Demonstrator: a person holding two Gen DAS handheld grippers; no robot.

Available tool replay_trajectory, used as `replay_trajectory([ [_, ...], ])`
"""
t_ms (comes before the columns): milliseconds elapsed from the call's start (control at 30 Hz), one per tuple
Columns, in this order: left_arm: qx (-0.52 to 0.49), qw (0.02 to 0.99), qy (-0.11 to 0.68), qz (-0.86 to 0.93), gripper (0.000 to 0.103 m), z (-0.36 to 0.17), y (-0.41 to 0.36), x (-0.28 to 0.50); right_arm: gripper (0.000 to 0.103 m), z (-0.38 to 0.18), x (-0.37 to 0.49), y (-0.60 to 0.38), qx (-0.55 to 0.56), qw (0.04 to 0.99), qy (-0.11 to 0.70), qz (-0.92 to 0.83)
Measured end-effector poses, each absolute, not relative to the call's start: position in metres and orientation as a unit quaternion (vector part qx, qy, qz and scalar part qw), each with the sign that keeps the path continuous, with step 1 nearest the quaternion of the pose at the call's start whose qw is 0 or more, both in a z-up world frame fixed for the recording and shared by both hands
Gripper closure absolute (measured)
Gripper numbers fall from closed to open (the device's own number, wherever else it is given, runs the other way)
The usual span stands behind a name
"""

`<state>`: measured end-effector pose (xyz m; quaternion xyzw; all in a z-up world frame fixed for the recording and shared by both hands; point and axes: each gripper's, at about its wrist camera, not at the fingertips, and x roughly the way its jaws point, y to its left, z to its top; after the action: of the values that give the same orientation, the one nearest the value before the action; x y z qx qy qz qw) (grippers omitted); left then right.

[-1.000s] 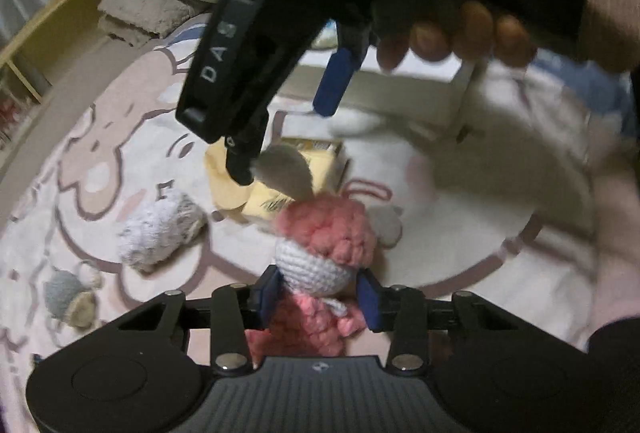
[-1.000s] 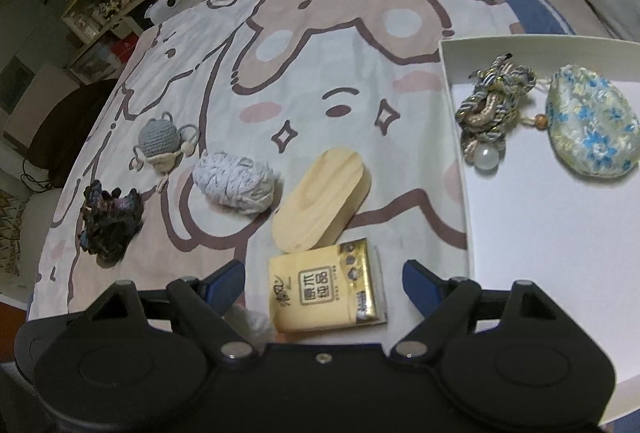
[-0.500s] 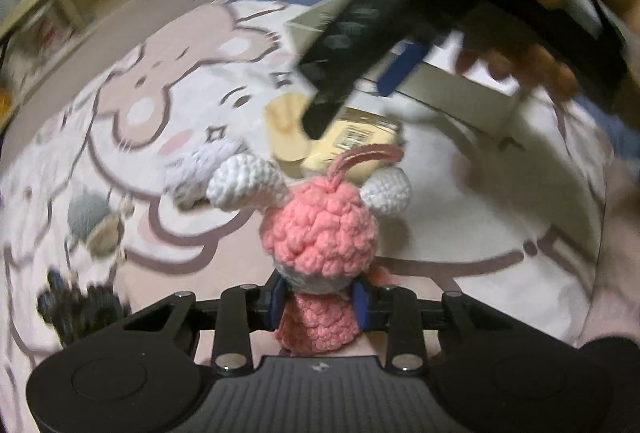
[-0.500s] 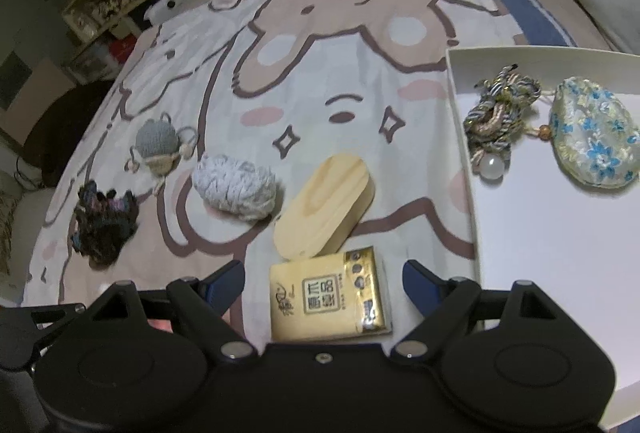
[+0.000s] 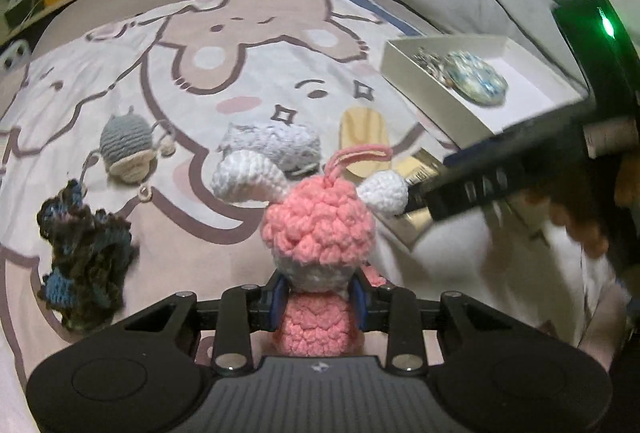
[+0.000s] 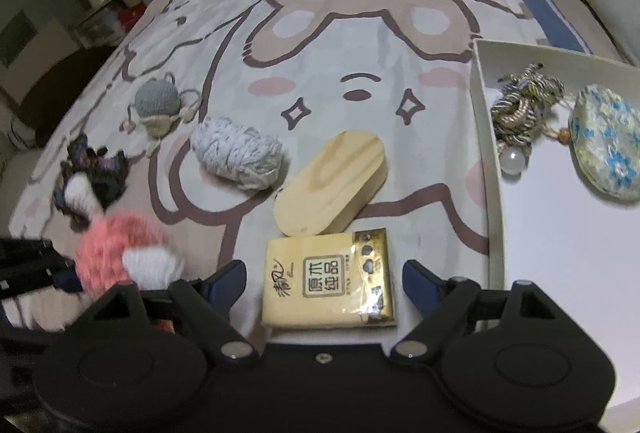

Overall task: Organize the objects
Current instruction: 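Grasp the pink-white crocheted bunny with the left tool and lift it, then carry the bunny toward the white box with the left tool while the right tool grasps the gold tissue pack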

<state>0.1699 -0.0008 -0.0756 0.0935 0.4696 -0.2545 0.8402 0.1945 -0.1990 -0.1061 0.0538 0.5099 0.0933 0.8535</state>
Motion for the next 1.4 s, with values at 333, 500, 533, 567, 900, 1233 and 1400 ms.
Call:
replay_trajectory([
  [333, 0.055, 0.851, 0.470, -0.229, 0.070, -0.074, 0.009, 0.177, 0.029, -0.115, 0.189, -0.186, -0.041, 0.857, 0.507, 0.086],
  [500, 0.044, 0.856, 0.467, -0.217, 0.070, -0.073, 0.009, 0.178, 0.030, -0.110, 0.188, -0.191, -0.029, 0.858, 0.504, 0.092],
  [533, 0.042, 0.857, 0.466, -0.215, 0.070, -0.072, 0.010, 0.178, 0.030, -0.109, 0.188, -0.190, -0.029, 0.860, 0.502, 0.093],
  [567, 0.039, 0.859, 0.465, -0.212, 0.070, -0.071, 0.011, 0.178, 0.030, -0.106, 0.187, -0.190, -0.031, 0.861, 0.498, 0.095],
  [900, 0.008, 0.880, 0.436, -0.188, 0.070, -0.051, 0.012, 0.180, 0.030, -0.066, 0.175, -0.195, -0.012, 0.888, 0.447, 0.104],
  [1233, -0.018, 0.894, 0.403, -0.195, 0.070, -0.019, -0.002, 0.174, 0.029, -0.019, 0.156, -0.220, -0.006, 0.911, 0.404, 0.078],
  [1400, -0.022, 0.899, 0.382, -0.212, 0.070, 0.004, -0.022, 0.169, 0.029, 0.000, 0.144, -0.250, 0.001, 0.918, 0.392, 0.060],
])
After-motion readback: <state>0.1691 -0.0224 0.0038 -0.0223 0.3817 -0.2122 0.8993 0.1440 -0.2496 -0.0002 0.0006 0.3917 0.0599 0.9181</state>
